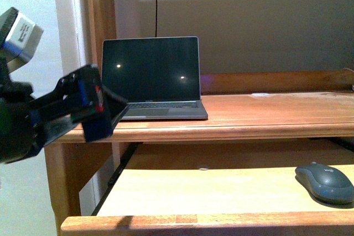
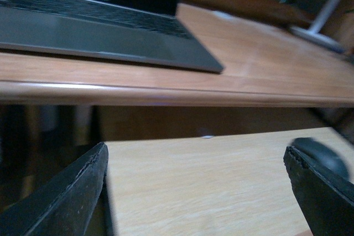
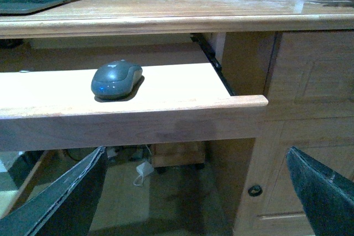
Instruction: Place mouse
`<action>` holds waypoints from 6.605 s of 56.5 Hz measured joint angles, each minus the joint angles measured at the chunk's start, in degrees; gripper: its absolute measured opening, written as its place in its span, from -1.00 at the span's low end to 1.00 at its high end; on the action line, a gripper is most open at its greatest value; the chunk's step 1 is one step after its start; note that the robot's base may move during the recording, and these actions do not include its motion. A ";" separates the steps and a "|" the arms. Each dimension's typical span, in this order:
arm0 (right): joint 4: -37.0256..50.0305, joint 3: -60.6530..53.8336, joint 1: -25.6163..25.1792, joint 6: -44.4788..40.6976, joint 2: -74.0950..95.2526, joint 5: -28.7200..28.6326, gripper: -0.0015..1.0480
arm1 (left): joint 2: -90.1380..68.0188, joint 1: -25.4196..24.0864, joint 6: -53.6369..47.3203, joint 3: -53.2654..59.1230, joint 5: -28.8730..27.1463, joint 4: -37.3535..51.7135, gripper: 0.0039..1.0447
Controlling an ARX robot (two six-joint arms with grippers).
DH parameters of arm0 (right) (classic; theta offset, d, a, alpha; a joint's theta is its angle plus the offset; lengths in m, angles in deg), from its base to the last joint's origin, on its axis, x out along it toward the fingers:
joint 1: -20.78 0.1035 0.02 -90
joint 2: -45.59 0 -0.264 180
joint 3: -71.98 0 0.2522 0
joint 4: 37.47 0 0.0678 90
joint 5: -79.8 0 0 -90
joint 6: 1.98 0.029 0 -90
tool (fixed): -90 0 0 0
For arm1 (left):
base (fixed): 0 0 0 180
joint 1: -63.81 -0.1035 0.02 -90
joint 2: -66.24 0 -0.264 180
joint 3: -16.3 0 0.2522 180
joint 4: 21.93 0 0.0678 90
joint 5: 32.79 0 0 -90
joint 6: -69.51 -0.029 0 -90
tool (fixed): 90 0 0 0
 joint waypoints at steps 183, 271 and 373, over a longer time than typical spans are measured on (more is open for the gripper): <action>-0.83 60.30 20.39 -4.00 95.21 20.96 0.76 | 78.31 -16.00 -13.88 40.26 -11.02 -34.58 0.86; -14.19 103.41 26.60 1.55 114.46 25.57 0.07 | 78.31 -16.00 -13.88 40.26 -11.02 -34.58 0.86; 8.96 27.63 -10.67 -7.17 59.36 -51.15 0.86 | 78.31 -16.02 -13.88 40.26 -11.02 -34.58 0.86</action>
